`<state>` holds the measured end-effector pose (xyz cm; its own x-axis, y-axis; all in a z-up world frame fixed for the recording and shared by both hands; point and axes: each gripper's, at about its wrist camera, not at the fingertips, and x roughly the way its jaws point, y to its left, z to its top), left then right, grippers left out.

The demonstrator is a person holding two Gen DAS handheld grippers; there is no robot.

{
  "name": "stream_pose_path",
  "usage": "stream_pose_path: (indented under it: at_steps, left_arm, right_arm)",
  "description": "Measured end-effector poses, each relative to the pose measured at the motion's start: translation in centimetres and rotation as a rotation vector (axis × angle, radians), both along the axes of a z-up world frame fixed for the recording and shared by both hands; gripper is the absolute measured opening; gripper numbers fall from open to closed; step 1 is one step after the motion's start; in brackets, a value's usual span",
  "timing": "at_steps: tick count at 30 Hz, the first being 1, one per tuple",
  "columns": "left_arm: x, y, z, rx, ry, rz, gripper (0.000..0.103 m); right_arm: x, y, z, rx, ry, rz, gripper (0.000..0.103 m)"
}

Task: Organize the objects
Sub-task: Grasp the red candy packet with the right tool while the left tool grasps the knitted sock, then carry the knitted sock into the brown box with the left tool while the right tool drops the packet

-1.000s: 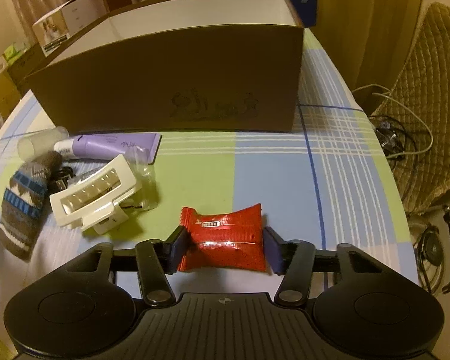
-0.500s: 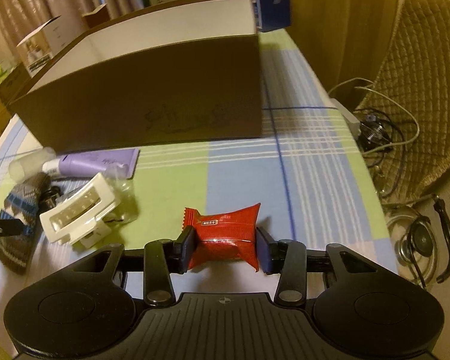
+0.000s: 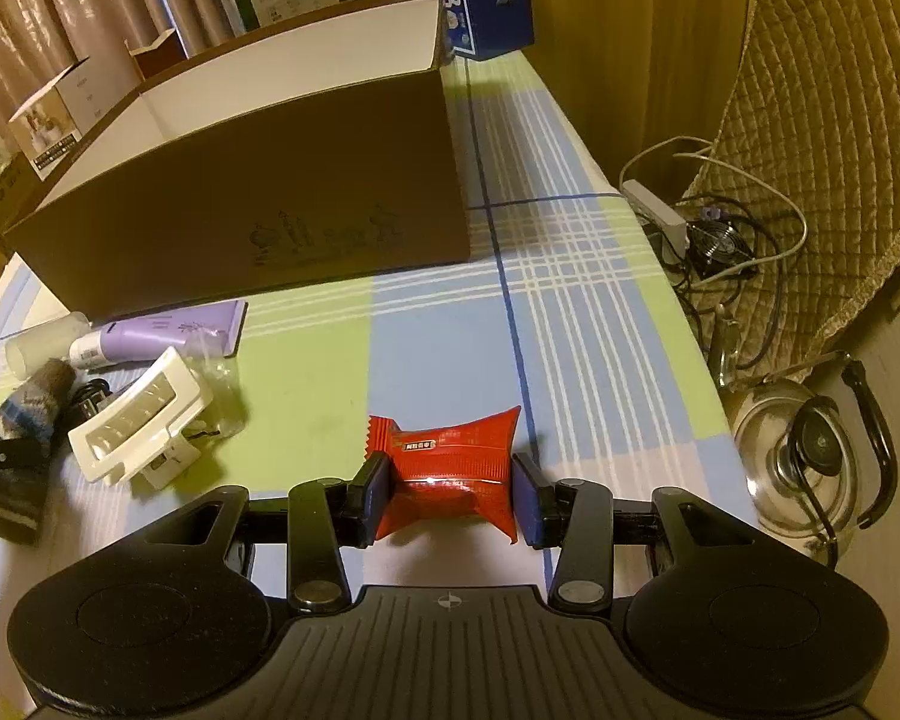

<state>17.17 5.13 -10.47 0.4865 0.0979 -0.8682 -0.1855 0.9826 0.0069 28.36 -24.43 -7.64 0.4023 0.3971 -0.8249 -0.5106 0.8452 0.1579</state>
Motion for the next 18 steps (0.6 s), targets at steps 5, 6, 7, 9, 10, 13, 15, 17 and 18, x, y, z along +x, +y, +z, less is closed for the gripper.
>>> stream_pose_path:
  at_steps: [5,6,7,9,10,13,15,17,18]
  left_arm:
    - [-2.1,0.3,1.1,-0.003,-0.006,0.028,0.021]
    - [-2.4,0.2,1.4,-0.004,-0.011,0.034,0.021]
    - [-2.9,0.2,1.8,-0.004,-0.016,0.041,0.021]
    - [-3.5,0.2,2.5,-0.007,-0.026,0.056,0.021]
    - [-3.8,0.1,2.9,-0.010,-0.035,0.063,0.021]
    - [-4.5,-0.3,4.4,-0.017,-0.066,0.080,0.021]
    - [-4.7,-0.8,5.4,-0.019,-0.089,0.088,0.021]
    - [-4.9,-1.3,6.4,-0.026,-0.112,0.094,0.021]
    - [-4.9,-1.6,6.9,-0.028,-0.122,0.096,0.021]
  right_arm:
    - [-0.5,0.0,0.6,0.022,-0.004,0.024,0.040]
    - [-0.6,0.0,0.7,0.026,-0.007,0.031,0.040]
    - [-0.8,0.1,0.9,0.032,-0.009,0.041,0.040]
    - [-1.0,0.4,1.2,0.043,-0.013,0.059,0.040]
    - [-1.2,0.5,1.5,0.049,-0.016,0.069,0.040]
    - [-1.5,0.8,2.2,0.071,-0.028,0.099,0.040]
    - [-1.8,1.0,2.8,0.090,-0.039,0.120,0.040]
    - [-2.0,1.1,3.6,0.111,-0.054,0.142,0.040]
    - [-2.1,1.2,4.1,0.120,-0.061,0.153,0.040]
